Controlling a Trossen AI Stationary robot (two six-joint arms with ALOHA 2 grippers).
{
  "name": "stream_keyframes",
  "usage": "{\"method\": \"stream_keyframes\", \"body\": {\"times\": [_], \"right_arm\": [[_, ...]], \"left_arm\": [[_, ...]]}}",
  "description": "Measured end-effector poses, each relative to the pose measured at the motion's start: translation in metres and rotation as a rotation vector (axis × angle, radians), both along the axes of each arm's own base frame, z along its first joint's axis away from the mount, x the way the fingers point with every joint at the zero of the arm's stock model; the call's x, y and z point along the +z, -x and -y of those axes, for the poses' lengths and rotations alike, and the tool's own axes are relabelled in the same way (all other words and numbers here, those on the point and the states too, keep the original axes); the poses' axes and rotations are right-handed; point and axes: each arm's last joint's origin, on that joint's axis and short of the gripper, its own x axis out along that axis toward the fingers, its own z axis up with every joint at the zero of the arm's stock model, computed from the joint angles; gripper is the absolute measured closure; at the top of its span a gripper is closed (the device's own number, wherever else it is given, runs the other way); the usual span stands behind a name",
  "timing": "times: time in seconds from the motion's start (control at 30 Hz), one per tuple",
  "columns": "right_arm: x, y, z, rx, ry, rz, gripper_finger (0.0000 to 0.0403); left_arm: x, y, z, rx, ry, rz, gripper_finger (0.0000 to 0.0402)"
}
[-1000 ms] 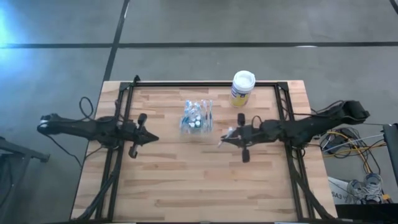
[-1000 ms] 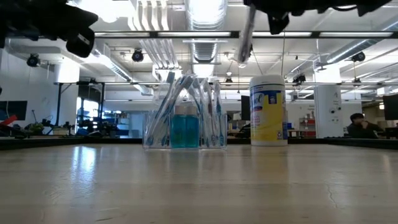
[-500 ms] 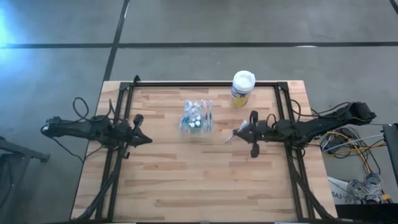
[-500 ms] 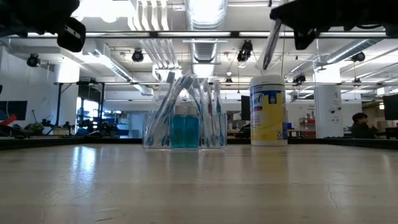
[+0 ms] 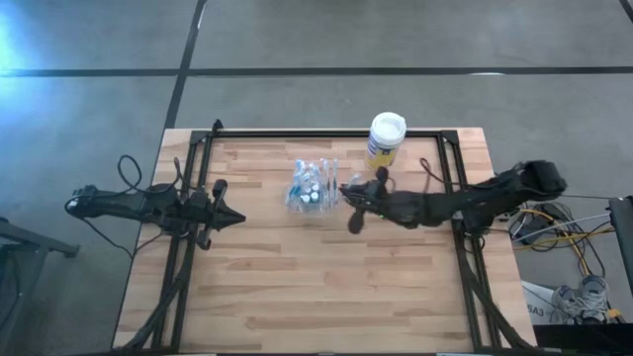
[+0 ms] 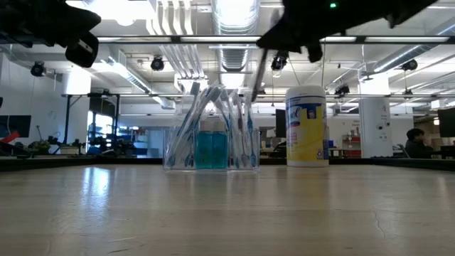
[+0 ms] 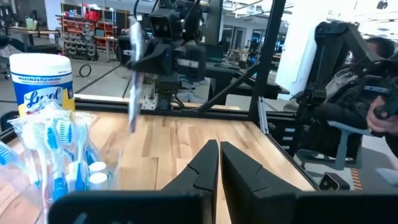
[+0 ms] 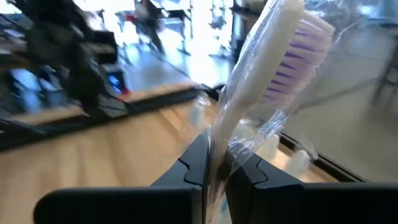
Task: Pick & Place toothbrushing station
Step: Put the purple toothbrush into the transparent organizer
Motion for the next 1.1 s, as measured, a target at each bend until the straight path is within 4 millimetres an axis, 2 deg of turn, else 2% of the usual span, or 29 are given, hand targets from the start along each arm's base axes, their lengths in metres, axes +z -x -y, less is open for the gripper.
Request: {"method": "stream_keyframes", "body": {"times": [0.27,0.43,0.6,0.83,0.93,1.1], "right_arm": [[-0.016,-0.049,0.029,-0.162,-0.088,-0.247,0.0379],[-0.028,-0.069,0.037,-0.192,-0.095,-0.289,0.0379],[-0.045,-0.076,0.041,-0.207,-0.13,-0.332,0.038],[-0.052,-0.075,0.04,-0.184,-0.159,-0.358,0.0373],[-0.051,-0.075,0.039,-0.152,-0.18,-0.357,0.0349],[-0.048,-0.075,0.038,-0.135,-0.194,-0.347,0.0286]], "left_arm": [[-0.007,-0.001,0.0,0.0,-0.001,-0.022,0.0397],[-0.012,-0.002,0.0,-0.001,-0.003,-0.038,0.039],[-0.012,-0.002,0.0,0.0,-0.001,-0.039,0.038],[-0.012,-0.002,0.0,0.0,0.002,-0.041,0.0392],[-0.012,-0.002,0.0,0.0,0.005,-0.041,0.0397],[-0.012,-0.002,0.0,0.0,0.007,-0.037,0.0391]]}}
